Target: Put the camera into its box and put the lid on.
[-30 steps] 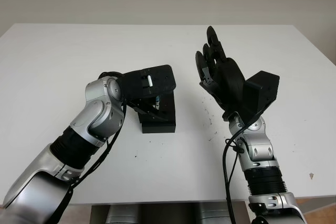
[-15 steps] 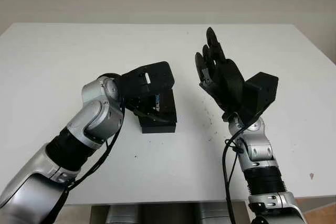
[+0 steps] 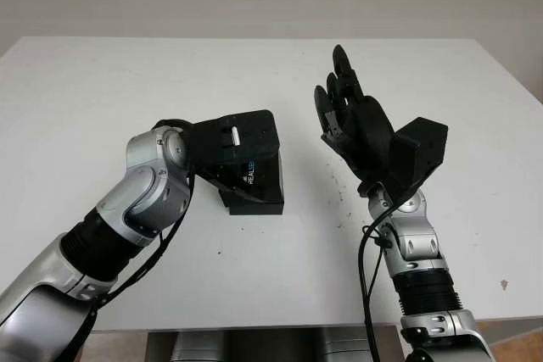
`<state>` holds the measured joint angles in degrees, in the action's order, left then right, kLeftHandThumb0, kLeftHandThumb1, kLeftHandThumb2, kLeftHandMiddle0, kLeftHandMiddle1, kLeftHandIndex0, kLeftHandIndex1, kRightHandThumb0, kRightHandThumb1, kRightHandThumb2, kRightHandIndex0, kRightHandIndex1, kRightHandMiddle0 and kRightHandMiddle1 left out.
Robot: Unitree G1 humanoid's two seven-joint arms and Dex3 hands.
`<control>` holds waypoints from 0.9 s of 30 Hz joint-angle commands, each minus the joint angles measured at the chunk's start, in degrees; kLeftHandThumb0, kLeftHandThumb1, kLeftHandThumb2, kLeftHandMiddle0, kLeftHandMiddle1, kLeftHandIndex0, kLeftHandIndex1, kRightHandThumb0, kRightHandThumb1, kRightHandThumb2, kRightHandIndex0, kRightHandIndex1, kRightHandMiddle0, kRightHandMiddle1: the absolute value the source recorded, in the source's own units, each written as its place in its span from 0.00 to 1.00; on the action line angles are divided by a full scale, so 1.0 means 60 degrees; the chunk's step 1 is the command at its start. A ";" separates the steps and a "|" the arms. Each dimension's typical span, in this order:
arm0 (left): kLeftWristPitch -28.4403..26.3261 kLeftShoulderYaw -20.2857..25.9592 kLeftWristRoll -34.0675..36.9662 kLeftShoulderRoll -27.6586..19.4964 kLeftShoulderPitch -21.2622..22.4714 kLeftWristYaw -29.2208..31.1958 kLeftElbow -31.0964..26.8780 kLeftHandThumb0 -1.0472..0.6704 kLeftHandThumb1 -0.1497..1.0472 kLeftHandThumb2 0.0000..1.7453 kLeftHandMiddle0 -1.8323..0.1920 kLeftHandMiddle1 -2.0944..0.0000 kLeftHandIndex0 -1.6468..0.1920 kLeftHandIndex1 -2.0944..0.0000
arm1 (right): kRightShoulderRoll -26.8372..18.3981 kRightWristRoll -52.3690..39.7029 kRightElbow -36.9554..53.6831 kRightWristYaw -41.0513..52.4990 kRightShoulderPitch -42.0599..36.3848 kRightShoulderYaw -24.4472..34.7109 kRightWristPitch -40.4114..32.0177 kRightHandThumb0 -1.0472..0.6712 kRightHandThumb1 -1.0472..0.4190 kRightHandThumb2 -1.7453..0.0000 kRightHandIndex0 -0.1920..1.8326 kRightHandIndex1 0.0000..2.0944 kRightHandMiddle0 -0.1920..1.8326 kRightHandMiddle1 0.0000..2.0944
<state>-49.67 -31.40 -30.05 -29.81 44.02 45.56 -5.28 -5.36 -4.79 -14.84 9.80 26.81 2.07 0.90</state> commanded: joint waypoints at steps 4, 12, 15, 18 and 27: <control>0.0068 -0.1251 -0.0382 -0.0217 0.0541 0.1459 0.0002 0.26 1.00 0.21 0.95 0.57 0.97 0.68 | -0.0067 0.0066 0.0222 0.0010 0.0095 -0.0021 -0.0006 0.25 0.00 0.67 0.00 0.01 0.01 0.03; -0.0147 -0.1462 -0.0661 -0.0109 0.0623 0.1987 -0.0497 0.16 1.00 0.34 1.00 1.00 1.00 1.00 | -0.0062 0.0083 0.0274 0.0004 0.0218 -0.0034 -0.0227 0.24 0.00 0.68 0.00 0.01 0.01 0.03; -0.0164 -0.1379 -0.0609 -0.0022 0.0582 0.1916 -0.0508 0.16 1.00 0.34 1.00 1.00 1.00 1.00 | -0.0062 0.0113 0.0265 -0.0020 0.0219 -0.0037 -0.0200 0.24 0.00 0.68 0.00 0.01 0.01 0.03; -0.0301 -0.1351 -0.0570 0.0085 0.0605 0.1889 -0.0506 0.16 1.00 0.32 1.00 1.00 1.00 1.00 | -0.0048 0.0125 0.0197 -0.0013 0.0202 -0.0036 -0.0101 0.24 0.00 0.68 0.00 0.01 0.01 0.03; -0.0446 -0.1330 -0.0366 0.0306 0.0705 0.1717 -0.0325 0.19 1.00 0.30 1.00 1.00 1.00 1.00 | -0.0006 0.0220 0.0136 -0.0135 0.0175 -0.0052 -0.0110 0.23 0.00 0.69 0.00 0.02 0.01 0.03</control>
<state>-53.14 -38.99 -33.17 -30.45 48.31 55.84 -7.24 -5.41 -3.48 -14.61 9.24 27.08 1.68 0.03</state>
